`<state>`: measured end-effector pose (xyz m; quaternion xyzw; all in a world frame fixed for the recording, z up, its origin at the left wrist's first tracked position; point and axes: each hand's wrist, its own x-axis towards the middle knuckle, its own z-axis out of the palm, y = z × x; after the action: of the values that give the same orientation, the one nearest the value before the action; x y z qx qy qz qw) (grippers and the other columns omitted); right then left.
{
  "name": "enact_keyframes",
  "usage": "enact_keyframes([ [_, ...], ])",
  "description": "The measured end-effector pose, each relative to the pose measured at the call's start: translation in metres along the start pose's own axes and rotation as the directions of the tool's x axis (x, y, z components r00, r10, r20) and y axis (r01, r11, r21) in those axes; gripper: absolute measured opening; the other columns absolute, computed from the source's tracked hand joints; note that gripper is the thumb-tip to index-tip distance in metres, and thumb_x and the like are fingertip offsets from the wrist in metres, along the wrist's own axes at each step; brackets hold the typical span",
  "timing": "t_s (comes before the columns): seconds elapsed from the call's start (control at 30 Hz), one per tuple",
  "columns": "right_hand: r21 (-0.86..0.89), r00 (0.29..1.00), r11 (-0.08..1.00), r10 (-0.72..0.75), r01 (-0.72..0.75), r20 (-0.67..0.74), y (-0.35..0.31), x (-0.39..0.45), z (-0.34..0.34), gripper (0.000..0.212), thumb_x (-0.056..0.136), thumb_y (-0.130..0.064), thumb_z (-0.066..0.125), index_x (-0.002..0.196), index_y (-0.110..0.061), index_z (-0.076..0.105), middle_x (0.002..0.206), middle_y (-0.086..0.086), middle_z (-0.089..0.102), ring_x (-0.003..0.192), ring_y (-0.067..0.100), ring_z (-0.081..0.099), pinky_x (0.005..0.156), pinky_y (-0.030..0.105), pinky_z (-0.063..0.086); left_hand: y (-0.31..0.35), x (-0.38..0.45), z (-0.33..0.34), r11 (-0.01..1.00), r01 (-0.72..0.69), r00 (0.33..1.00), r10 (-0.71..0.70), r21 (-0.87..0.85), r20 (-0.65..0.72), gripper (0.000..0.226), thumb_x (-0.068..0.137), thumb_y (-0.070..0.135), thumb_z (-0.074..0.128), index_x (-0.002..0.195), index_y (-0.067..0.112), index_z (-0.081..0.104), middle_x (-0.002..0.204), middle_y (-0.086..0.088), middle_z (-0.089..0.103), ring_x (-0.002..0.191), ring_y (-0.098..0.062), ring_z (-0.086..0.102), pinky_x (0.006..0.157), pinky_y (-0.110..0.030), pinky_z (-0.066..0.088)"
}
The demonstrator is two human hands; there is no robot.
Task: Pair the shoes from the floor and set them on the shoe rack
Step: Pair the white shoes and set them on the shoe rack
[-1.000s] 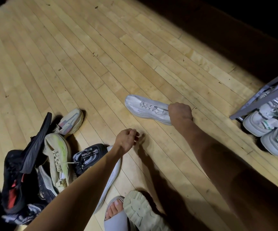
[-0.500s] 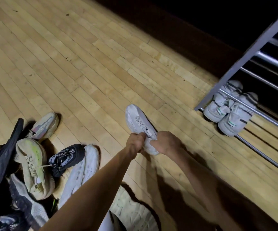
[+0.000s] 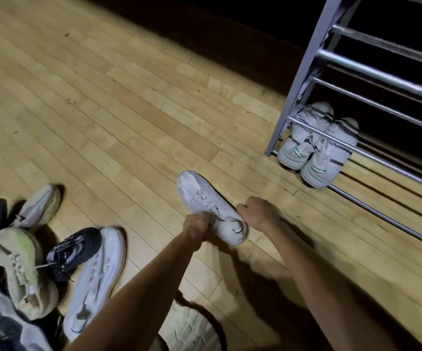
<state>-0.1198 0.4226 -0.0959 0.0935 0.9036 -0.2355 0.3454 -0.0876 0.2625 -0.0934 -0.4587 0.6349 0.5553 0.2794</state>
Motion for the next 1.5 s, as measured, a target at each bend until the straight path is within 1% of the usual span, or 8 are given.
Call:
enact_keyframes([
  [0.47, 0.538, 0.996, 0.843, -0.035, -0.015, 0.082, 0.023, 0.016, 0.022, 0.034, 0.093, -0.035, 0.046, 0.061, -0.023, 0.049, 0.074, 0.002, 0.052, 0.071, 0.020, 0.046, 0.066, 0.030, 0.038, -0.023, 0.011, 0.007, 0.966, -0.033, 0.999, 0.028, -0.256, -0.022, 0.021, 0.094, 0.017, 0.041, 0.079, 0.011, 0.054, 0.069, -0.007, 0.052, 0.062, -0.021, 0.051, 0.059, -0.030, 0.044],
  [0.57, 0.601, 0.979, 0.790, -0.007, -0.120, 0.206, 0.031, 0.018, 0.025, 0.019, 0.095, -0.039, 0.053, 0.093, -0.025, 0.065, 0.087, 0.001, 0.059, 0.066, 0.014, 0.053, 0.055, 0.023, 0.044, -0.019, 0.004, 0.012, 0.966, -0.031, 0.997, 0.050, -0.258, 0.066, 0.025, 0.097, 0.020, 0.041, 0.074, 0.017, 0.050, 0.056, 0.004, 0.048, 0.053, -0.014, 0.042, 0.058, -0.028, 0.034],
  [0.7, 0.609, 0.969, 0.780, -0.015, -0.143, 0.247, 0.039, 0.011, 0.030, 0.038, 0.092, -0.047, 0.056, 0.123, -0.026, 0.062, 0.091, 0.001, 0.059, 0.057, 0.010, 0.049, 0.041, 0.017, 0.040, -0.005, -0.003, 0.029, 0.965, -0.076, 0.987, 0.108, -0.251, 0.116, 0.034, 0.102, 0.028, 0.041, 0.080, 0.018, 0.064, 0.067, 0.007, 0.070, 0.063, -0.012, 0.065, 0.067, -0.028, 0.044],
  [0.8, 0.646, 0.976, 0.752, -0.016, -0.131, 0.217, 0.046, 0.009, 0.031, 0.042, 0.089, -0.053, 0.056, 0.122, -0.029, 0.063, 0.083, 0.001, 0.058, 0.054, 0.013, 0.050, 0.049, 0.023, 0.043, 0.006, -0.014, 0.040, 0.960, -0.123, 0.972, 0.168, -0.252, 0.167, 0.035, 0.103, 0.029, 0.039, 0.082, 0.016, 0.064, 0.055, 0.011, 0.069, 0.047, -0.002, 0.064, 0.058, -0.026, 0.042],
  [0.87, 0.694, 0.986, 0.712, -0.014, -0.108, 0.168, 0.052, 0.007, 0.023, 0.053, 0.083, -0.060, 0.057, 0.129, -0.033, 0.060, 0.106, 0.003, 0.066, 0.079, 0.018, 0.067, 0.059, 0.029, 0.055, 0.010, -0.023, 0.047, 0.958, -0.173, 0.952, 0.222, -0.229, 0.211, 0.035, 0.103, 0.031, 0.037, 0.087, 0.017, 0.065, 0.058, 0.014, 0.070, 0.050, 0.002, 0.065, 0.056, -0.022, 0.046],
  [1.03, 0.783, 0.998, 0.622, -0.061, 0.022, 0.020, 0.072, 0.000, -0.019, 0.048, 0.092, -0.049, 0.060, 0.136, -0.029, 0.058, 0.134, -0.011, 0.062, 0.120, 0.008, 0.058, 0.105, 0.031, 0.045, 0.006, -0.043, 0.077, 0.945, -0.252, 0.914, 0.303, -0.209, 0.271, 0.039, 0.103, 0.035, 0.031, 0.103, 0.025, 0.068, 0.096, 0.012, 0.076, 0.088, -0.004, 0.069, 0.072, -0.022, 0.049],
  [1.3, 0.896, 0.995, 0.437, 0.017, 0.078, -0.095, 0.125, -0.048, -0.081, 0.019, 0.101, -0.029, 0.053, 0.115, -0.036, 0.064, 0.113, -0.015, 0.072, 0.104, 0.002, 0.068, 0.085, 0.017, 0.052, 0.027, -0.085, 0.130, 0.928, -0.362, 0.836, 0.366, -0.092, 0.408, 0.039, 0.103, 0.036, 0.030, 0.115, 0.027, 0.067, 0.107, 0.008, 0.074, 0.098, -0.019, 0.069, 0.088, -0.041, 0.052],
  [1.5, 0.973, 0.985, 0.230, 0.153, 0.036, -0.073, 0.163, -0.056, -0.099, 0.025, 0.103, -0.032, 0.048, 0.113, -0.021, 0.068, 0.107, -0.001, 0.075, 0.092, 0.012, 0.073, 0.075, 0.023, 0.057, 0.047, -0.106, 0.168, 0.858, -0.513, 0.734, 0.427, 0.020, 0.528, 0.037, 0.104, 0.033, 0.030, 0.113, 0.033, 0.066, 0.099, 0.022, 0.072, 0.085, -0.003, 0.068, 0.076, -0.024, 0.055],
])
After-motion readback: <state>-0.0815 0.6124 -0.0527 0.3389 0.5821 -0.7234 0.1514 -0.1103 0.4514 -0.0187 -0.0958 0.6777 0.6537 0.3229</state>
